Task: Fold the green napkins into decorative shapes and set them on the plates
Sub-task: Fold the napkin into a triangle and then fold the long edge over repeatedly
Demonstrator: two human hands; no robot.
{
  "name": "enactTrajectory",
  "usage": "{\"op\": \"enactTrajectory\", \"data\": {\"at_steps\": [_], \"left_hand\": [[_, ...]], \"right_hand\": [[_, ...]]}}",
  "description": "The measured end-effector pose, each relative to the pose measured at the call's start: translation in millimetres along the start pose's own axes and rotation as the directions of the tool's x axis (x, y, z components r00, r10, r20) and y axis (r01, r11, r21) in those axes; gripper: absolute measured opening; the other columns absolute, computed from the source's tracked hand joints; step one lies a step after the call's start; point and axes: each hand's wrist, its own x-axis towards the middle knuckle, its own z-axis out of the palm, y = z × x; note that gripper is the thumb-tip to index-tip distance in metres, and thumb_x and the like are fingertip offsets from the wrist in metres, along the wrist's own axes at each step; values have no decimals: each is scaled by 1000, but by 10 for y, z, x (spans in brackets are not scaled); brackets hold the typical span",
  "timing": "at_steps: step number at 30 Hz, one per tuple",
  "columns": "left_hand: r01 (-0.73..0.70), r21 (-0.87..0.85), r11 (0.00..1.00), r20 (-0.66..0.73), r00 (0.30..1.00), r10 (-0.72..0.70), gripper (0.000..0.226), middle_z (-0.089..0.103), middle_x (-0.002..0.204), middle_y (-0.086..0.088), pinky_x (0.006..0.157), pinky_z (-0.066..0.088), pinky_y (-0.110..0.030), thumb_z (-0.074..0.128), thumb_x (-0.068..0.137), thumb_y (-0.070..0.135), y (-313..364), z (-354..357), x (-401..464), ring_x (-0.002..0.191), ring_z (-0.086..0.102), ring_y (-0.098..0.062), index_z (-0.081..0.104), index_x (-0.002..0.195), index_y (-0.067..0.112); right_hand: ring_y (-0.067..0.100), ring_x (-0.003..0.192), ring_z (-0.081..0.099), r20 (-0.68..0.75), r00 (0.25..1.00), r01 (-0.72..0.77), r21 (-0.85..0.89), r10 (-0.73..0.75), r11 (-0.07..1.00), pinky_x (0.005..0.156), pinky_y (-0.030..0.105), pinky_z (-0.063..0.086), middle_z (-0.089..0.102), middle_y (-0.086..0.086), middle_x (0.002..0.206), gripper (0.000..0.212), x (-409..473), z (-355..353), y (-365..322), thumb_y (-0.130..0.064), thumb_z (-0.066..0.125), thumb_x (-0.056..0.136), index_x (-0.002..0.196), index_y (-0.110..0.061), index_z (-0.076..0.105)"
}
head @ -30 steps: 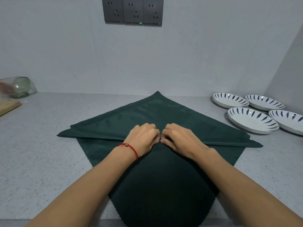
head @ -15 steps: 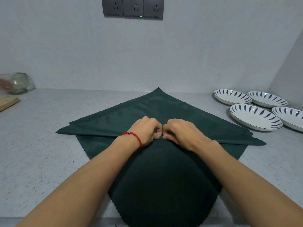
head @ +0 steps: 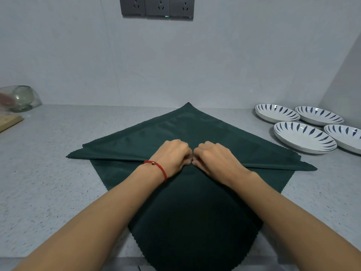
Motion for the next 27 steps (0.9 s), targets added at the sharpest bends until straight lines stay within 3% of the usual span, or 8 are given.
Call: {"op": "enactTrajectory", "data": {"at_steps": [4,6,10,13,15,17,21,27], "left_hand": [[17,-1,1000,-51,999,-17,19,48,83,6,69,34,-34,52,94,13,6,140,-3,83,47,-21,46,78,23],[6,1,1000,-64,998,-6,17,46,84,8,70,29,-32,51,95,14,-23,185,-12,84,46,-20,46,83,24],[-5,-79,997,-113,994,-4,8,48,86,13,74,36,-36,56,97,33,-91,242,-44,84,43,-15,54,95,25],[-5,-100,995,-123,992,-7,11,54,88,10,74,36,-35,55,98,35,-88,251,-49,87,48,-18,58,94,26],[8,-78,997,-103,995,-16,14,56,92,8,74,33,-34,52,100,34,-80,239,-19,89,49,-18,59,94,24],[44,-81,996,-63,997,-49,16,52,96,7,76,31,-34,50,102,34,-70,229,5,93,48,-18,59,96,23],[157,-128,979,17,988,-156,14,43,100,7,89,33,-38,47,102,35,-66,241,43,101,43,-16,57,96,27],[267,-209,941,-36,959,-281,11,47,92,10,83,29,-36,55,98,33,-22,260,46,102,47,-17,62,91,29]], "right_hand": [[23,91,49,70,984,-175,183,165,968,79,41,42,48,-4,92,20,10,109,-4,-36,44,104,90,-22,47],[22,94,48,132,960,-276,276,248,921,83,41,41,48,-4,92,19,36,129,-3,-35,46,103,88,-24,48],[19,89,56,237,897,-442,440,374,782,92,45,46,56,-10,80,19,105,102,35,-27,61,96,79,-19,60],[14,82,61,274,857,-512,540,436,668,88,39,50,66,-10,75,15,115,88,57,-26,71,90,77,-18,69],[8,72,59,215,861,-492,581,461,648,77,32,51,67,-8,71,14,92,121,56,-24,76,85,75,-20,68],[5,66,56,97,891,-413,579,444,703,70,31,51,66,-7,70,15,51,179,49,-24,78,83,75,-23,66],[7,74,56,8,929,-321,517,370,794,79,42,52,59,-11,75,13,-5,240,34,-30,73,89,79,-28,66],[10,77,54,18,935,-314,506,354,803,82,47,51,57,-11,77,12,19,249,47,-34,71,89,79,-28,67]]}}
